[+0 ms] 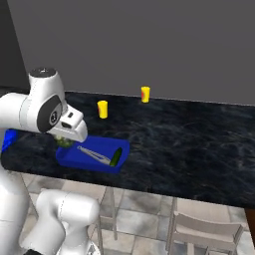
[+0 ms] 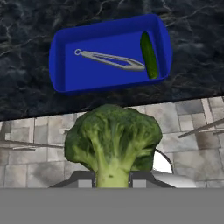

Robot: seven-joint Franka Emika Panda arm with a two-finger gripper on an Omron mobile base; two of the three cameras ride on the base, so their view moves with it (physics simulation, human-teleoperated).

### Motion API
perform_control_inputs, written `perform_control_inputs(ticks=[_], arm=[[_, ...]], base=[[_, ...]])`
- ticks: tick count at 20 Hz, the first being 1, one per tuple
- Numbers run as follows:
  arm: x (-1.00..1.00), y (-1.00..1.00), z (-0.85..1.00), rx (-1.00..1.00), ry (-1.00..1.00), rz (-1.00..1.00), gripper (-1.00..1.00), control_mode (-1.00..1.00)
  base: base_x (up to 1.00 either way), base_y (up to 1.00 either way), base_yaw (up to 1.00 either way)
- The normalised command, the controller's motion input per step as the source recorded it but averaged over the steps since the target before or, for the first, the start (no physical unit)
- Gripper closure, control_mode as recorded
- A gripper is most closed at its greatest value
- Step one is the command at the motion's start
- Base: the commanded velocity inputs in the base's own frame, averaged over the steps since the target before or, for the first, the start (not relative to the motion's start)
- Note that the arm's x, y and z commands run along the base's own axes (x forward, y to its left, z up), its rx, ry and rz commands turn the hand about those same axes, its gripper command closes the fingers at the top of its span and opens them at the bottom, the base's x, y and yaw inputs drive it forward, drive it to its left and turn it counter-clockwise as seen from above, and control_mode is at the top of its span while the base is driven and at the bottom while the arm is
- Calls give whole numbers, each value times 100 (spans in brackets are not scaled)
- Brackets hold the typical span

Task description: Gather the cucumber and broccoli from the fridge and place them on a tray on the dining counter. Then gather the chicken drumstick and fish from the fridge and place them on the other tray.

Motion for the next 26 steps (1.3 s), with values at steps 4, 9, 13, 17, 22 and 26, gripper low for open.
perform_control_inputs(ticks=[4,9,13,17,22,26], arm=[[85,18,-65,-1,4,3,100,-100],[61,22,-41,-4,-4,0,100,-100],[47,23,-37,-9,-5,0,100,-100],[41,14,-27,-4,0,0,100,-100],[36,5,-20,0,0,0,100,-100],[32,2,-24,0,0,0,100,-100]], base=[[0,0,0],[0,0,0],[0,0,0],[0,0,0],[0,0,0],[0,0,0]])
